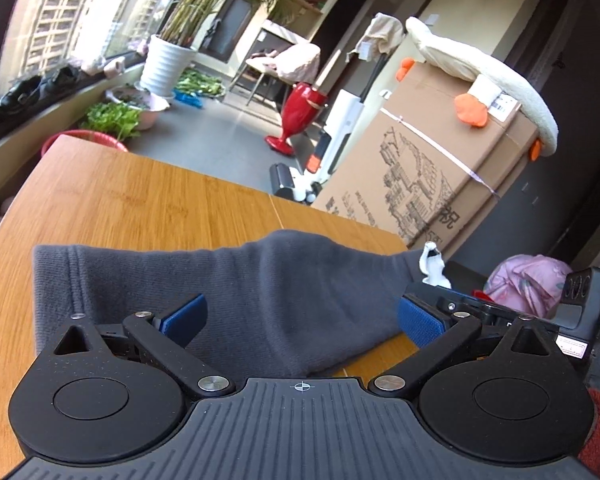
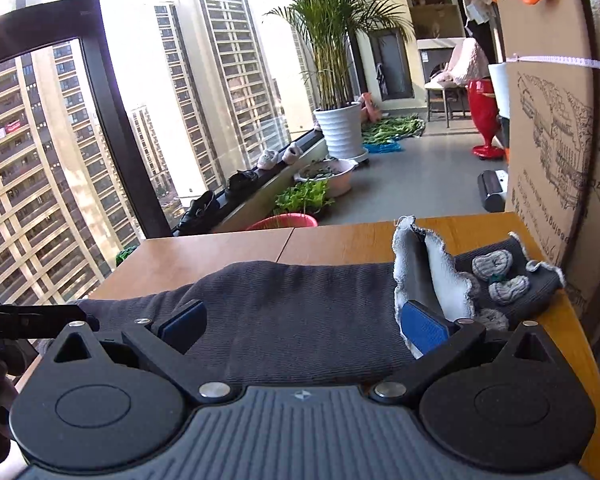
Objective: Fold clothes
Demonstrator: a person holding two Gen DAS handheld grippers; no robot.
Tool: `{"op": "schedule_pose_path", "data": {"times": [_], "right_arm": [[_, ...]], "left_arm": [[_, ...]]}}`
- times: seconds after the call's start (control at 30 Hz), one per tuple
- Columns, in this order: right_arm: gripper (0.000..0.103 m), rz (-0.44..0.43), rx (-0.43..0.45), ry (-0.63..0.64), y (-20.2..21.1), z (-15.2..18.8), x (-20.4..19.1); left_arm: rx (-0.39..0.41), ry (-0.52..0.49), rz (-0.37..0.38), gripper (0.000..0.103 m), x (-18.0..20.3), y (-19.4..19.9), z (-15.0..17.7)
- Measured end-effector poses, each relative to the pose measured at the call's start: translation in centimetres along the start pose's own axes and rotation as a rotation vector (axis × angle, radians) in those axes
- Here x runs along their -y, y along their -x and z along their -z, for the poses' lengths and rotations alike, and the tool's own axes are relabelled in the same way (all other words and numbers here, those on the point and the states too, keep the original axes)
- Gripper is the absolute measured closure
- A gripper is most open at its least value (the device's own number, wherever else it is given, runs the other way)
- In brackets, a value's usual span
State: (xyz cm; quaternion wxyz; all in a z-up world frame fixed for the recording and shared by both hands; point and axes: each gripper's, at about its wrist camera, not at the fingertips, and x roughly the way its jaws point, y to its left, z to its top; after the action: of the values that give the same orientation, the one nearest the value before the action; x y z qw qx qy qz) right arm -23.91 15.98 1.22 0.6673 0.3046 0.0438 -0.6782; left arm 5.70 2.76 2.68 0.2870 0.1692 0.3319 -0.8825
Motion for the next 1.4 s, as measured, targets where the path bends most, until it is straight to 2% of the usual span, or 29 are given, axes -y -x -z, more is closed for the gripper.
{"op": "schedule_pose_path", "data": {"times": [0.03, 0.07, 0.13, 0.17, 0.2, 0.3, 0.37, 0.43, 0.47, 0.57, 0.67, 0.77, 0.87, 1.03, 1.27, 1.4], "right_arm": [[0.0, -0.019, -0.017, 0.005, -0.6, 0.0, 0.1], [0.0, 0.028, -0.02, 0.024, -1.0, 0.0, 0.2], [0.0, 0.293, 0.023, 0.098, -1.3, 0.4, -0.2], [0.0, 0.436, 0.093, 0.173, -0.7, 0.8, -0.7], [0.0, 0.459, 0.149, 0.21, 0.0, 1.0, -0.8], [0.0, 0.266, 0.183, 0.183, 2.6, 1.3, -0.8], [0.0, 0.069, 0.094, 0.121, 2.2, 1.2, -1.0], [0.0, -0.003, 0.027, 0.08, 1.0, 1.3, -1.0], [0.0, -0.002, 0.011, 0.065, 0.4, 1.3, -0.8], [0.0, 0.136, 0.023, 0.072, -1.6, 0.2, 0.3], [0.0, 0.295, -0.088, 0.082, -4.4, -1.1, 1.8], [0.0, 0.298, -0.133, 0.127, -4.2, -0.8, 1.4], [0.0, 0.268, -0.154, 0.084, -3.1, -0.5, 1.8], [0.0, 0.265, -0.183, 0.092, 0.2, 0.9, 1.8], [0.0, 0.223, -0.21, 0.068, 7.4, 4.4, -0.2], [0.0, 0.194, -0.185, -0.012, 12.1, 7.4, -1.2]], "left_arm": [[-0.019, 0.012, -0.013, 0.0, -0.2, -0.4, 0.0], [-0.042, 0.025, -0.031, 0.0, -0.5, -0.6, -0.1], [-0.084, 0.033, -0.055, 0.0, -0.8, -0.6, -0.3], [-0.101, 0.034, -0.063, 0.0, -0.9, -0.5, -0.4], [-0.11, 0.028, -0.072, 0.0, -1.0, -0.4, -0.4], [-0.082, -0.02, -0.087, 0.0, -0.7, -0.5, 0.0], [-0.057, -0.043, -0.112, 0.0, 0.0, -1.1, 0.3], [-0.051, -0.053, -0.124, 0.0, 0.2, -1.3, 0.3], [-0.051, -0.057, -0.129, 0.0, 0.2, -1.3, 0.3], [-0.063, -0.068, -0.116, 0.0, 0.0, -1.2, 0.1], [-0.056, -0.101, -0.112, 0.0, 0.1, -1.2, 0.5], [-0.05, -0.134, -0.109, 0.0, 0.3, -1.2, 0.9], [-0.043, -0.167, -0.106, 0.0, 0.4, -1.2, 1.3], [-0.045, -0.178, -0.08, 0.0, 0.6, -0.4, 1.8], [-0.085, -0.202, -0.07, 0.0, 2.5, 4.3, 5.8], [-0.083, -0.217, -0.045, 0.0, 3.2, 7.6, 8.6]]}}
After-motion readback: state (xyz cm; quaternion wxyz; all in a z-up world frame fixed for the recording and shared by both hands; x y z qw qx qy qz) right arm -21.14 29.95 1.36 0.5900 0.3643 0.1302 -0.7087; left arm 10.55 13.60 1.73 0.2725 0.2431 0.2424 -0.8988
